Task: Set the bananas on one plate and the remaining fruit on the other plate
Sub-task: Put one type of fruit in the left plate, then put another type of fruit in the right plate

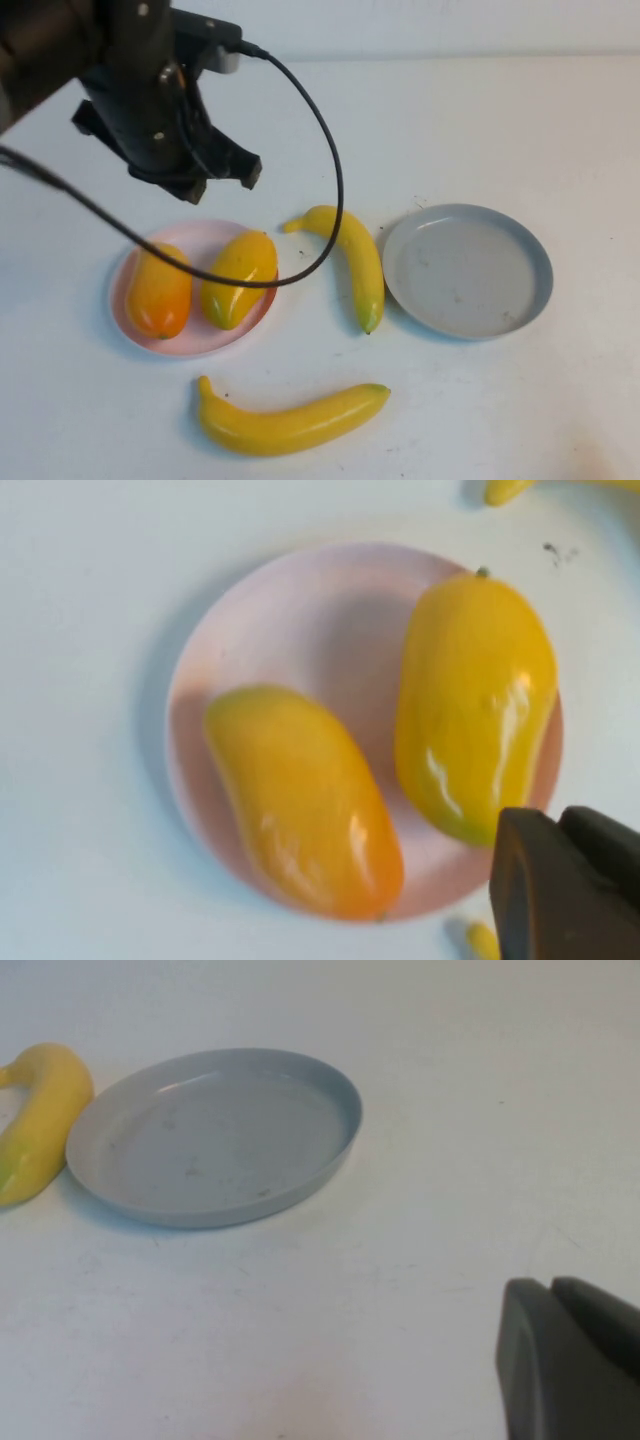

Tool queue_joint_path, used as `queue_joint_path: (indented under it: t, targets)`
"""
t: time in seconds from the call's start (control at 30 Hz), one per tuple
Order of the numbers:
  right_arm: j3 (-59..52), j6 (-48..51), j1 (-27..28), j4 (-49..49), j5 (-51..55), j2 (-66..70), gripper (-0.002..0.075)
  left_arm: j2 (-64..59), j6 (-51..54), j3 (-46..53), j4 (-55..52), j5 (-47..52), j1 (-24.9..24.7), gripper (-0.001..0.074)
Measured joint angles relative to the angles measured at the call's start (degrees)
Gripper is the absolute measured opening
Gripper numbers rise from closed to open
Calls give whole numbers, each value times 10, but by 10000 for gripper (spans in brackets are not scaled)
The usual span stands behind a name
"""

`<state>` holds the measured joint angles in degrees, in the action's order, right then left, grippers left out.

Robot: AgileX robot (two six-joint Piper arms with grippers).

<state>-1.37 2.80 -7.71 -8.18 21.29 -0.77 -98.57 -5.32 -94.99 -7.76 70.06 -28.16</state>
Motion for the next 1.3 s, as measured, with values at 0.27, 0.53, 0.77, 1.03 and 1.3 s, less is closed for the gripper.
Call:
queue_joint_path:
  t: [0.27, 0.53, 0.77, 1.03, 1.3]
  targets:
    - [0, 0, 0, 0, 0, 0, -17, 234, -27, 226, 1, -141, 0, 4]
    - [0, 0, 0, 0, 0, 0, -17, 402, -31, 448, -30, -259, 0, 4]
    - [0, 0, 0, 0, 0, 0, -17, 437, -44, 485, -95, -239, 0, 4]
    - [0, 0, 0, 0, 0, 0, -17, 445, -96, 511, -91, -327, 0, 3]
    - [0, 0, 0, 0, 0, 0, -17, 585, 85, 684, 62, -691, 31, 3]
